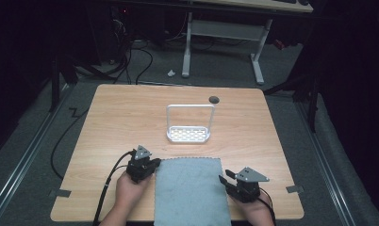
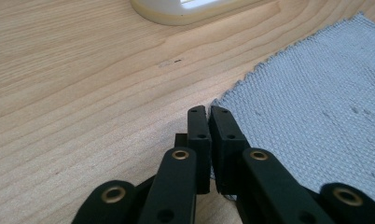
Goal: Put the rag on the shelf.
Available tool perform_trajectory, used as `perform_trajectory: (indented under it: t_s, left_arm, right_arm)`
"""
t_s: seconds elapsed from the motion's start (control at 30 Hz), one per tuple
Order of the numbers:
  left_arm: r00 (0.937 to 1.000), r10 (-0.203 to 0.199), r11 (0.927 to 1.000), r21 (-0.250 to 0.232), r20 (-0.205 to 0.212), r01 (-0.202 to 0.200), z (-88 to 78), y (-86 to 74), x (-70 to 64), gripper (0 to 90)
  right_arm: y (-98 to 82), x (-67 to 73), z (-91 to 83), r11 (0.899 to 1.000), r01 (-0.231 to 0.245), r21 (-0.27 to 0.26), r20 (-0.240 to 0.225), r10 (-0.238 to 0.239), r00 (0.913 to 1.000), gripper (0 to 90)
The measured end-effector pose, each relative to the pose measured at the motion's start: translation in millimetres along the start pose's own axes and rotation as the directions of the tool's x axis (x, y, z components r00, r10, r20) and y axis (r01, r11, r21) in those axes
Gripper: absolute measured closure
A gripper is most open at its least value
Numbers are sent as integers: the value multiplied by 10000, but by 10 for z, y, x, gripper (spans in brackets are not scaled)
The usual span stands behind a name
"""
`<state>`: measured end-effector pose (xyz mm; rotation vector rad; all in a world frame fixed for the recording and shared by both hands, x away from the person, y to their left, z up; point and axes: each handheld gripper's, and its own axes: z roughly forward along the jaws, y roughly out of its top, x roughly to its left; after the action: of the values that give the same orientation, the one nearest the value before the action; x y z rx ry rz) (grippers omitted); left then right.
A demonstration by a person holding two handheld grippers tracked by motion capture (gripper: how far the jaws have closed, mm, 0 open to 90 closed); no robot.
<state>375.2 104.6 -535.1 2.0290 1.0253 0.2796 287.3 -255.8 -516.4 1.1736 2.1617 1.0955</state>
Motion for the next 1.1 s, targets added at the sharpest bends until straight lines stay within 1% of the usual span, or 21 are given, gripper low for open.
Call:
perform_trajectory:
  t_s: [0.03,0.07,0.1,0.13,0.17,0.2,0.23,0.27,0.3,0.37,0.4,0.57,0.6,0.67,0.7,0.8,0.83,0.9,1.0,1.07,1.1]
  left_arm:
    - [10000,43,10000,0,-42,-43,0,0,-6,883]
    - [9999,119,9999,42,-52,-119,-3,1,-7,883]
    - [9999,151,9999,29,-83,-151,-2,0,-12,884]
    - [9998,187,9998,18,-112,-186,-1,0,-18,885]
    - [9997,210,9998,23,-116,-210,-1,0,-21,885]
    - [9997,208,9998,19,-113,-208,-1,-1,-21,886]
    - [9998,177,9998,30,-75,-177,-2,0,-14,886]
    - [9998,177,9998,30,-75,-177,-2,0,-14,886]
    - [9998,167,9999,37,-62,-167,-2,0,-11,886]
    - [9999,150,9999,53,-26,-150,-4,1,-8,885]
    - [9999,105,9999,43,-10,-105,-3,1,-4,886]
    - [10000,90,10000,34,25,-90,-2,1,-1,885]
    - [9999,113,9999,46,43,-114,-4,0,-1,884]
    - [9998,186,9998,59,39,-186,-11,-6,-10,883]
    - [9994,332,9994,50,-37,-331,-14,-11,-28,882]
    - [9995,323,9995,60,-13,-323,-15,-11,-27,881]
    - [9995,310,9995,50,-18,-310,-16,-12,-27,881]
    - [9993,374,9993,56,-39,-374,-20,-16,-33,881]
    - [9987,511,9987,56,-88,-511,-30,-22,-43,886]
    - [9988,480,9988,-6,-80,-480,-37,-25,-41,889]
    - [9990,443,9989,-135,-96,-444,-46,-30,-39,891]
  right_arm:
    - [74,-48,48,9990,-437,82,27,436,9990,631]
    - [74,-48,48,9990,-437,82,27,436,9990,631]
    - [110,-82,78,9981,-613,61,15,613,9981,637]
    - [154,-122,119,9980,-629,108,86,628,9980,640]
    - [190,-165,176,9981,-600,168,226,596,9980,643]
    - [218,-212,243,9960,-849,291,138,845,9963,645]
    - [255,-265,381,9931,-1020,583,214,1009,9947,649]
    - [255,-265,381,9931,-1020,583,214,1009,9947,649]
    - [266,-283,443,9937,-890,680,301,871,9957,649]
    - [265,-329,565,9903,-1060,896,329,1034,9941,657]
    - [265,-339,593,9898,-1004,1015,372,970,9946,659]
    - [286,-343,632,9904,-845,1095,373,809,9960,669]
    - [297,-301,639,9910,-562,1213,346,524,9980,675]
    - [296,-270,637,9916,-424,1223,321,387,9987,717]
    - [293,-256,634,9921,-345,1209,344,305,9989,738]
    - [275,-232,626,9937,-188,1104,263,160,9995,841]
    - [275,-232,626,9937,-188,1104,263,160,9995,841]
    - [276,-225,627,9936,-204,1113,185,184,9997,888]
    - [272,-218,617,9936,-277,1096,186,258,9995,895]
    - [269,-208,607,9946,-273,998,184,256,9995,895]
    - [260,-188,577,9966,-279,779,195,264,9995,895]
